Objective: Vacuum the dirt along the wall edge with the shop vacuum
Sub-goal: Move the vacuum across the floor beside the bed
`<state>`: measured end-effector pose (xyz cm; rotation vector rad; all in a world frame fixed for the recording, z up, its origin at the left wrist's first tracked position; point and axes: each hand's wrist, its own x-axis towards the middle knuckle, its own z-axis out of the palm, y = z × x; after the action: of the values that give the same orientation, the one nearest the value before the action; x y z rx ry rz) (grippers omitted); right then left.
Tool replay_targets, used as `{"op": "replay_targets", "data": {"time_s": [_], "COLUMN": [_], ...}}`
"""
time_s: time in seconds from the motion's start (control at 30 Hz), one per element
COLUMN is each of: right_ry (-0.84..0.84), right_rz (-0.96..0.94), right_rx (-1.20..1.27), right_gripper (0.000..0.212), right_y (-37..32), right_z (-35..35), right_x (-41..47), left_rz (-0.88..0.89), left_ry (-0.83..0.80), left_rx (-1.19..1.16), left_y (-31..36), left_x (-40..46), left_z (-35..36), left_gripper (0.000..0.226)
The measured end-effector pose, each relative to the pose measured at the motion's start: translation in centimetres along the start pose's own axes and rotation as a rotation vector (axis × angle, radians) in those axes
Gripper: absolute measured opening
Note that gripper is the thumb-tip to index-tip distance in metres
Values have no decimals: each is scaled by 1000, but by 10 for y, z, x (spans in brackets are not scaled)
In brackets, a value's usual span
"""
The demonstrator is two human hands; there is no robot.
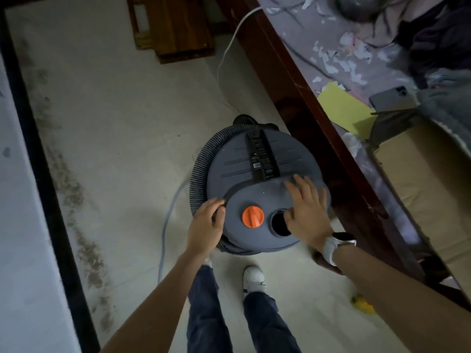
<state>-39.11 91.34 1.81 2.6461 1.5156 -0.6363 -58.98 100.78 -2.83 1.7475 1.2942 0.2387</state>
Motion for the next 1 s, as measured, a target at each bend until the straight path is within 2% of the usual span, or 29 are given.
{"op": "replay_targets", "data": {"time_s": [0.07, 0.13, 0.23, 0.37, 0.5, 0.57, 0.63, 0.73, 0.8, 0.93, 1.0], "right_ry": [130, 159, 168, 265, 366, 382, 394, 399, 404, 407, 403], "right_rz": [-62, -74, 12, 60, 74, 72, 67, 68, 64, 68, 71], "right_rx": [52, 23, -49, -116, -79, -70, -63, -43, -39, -22, -11], "right_gripper": [60, 59, 61, 54, 57, 57, 57, 56, 55, 53, 53], "right_y": [-30, -66, -93, -92, -91, -90, -90, -90, -91, -90, -90], "right_z": [5, 8, 26, 56, 62, 63, 63, 61, 61, 62, 62], "right_x": [12, 28, 46, 50, 55, 55, 56, 57, 57, 59, 60], "left_rz": [8, -1, 18, 63, 134, 144, 135, 55, 46, 172, 189], "left_ry": [26, 24, -2, -55, 16, -14, -53, -138, -118, -3, 4], "left_rx": [70, 151, 206, 177, 162, 191, 208, 198, 153, 157, 107], "left_y": [-6, -14, -22, -27, -17, -11, -5, 2, 7, 11, 19], "left_x": [16, 39, 76, 116, 146, 157, 166, 174, 173, 165, 164], "left_z": [-15, -28, -38, -35, -25, -19, -13, -10, -12, -14, -17], "left_gripper": [34, 34, 40, 43, 31, 33, 42, 36, 31, 17, 16]}}
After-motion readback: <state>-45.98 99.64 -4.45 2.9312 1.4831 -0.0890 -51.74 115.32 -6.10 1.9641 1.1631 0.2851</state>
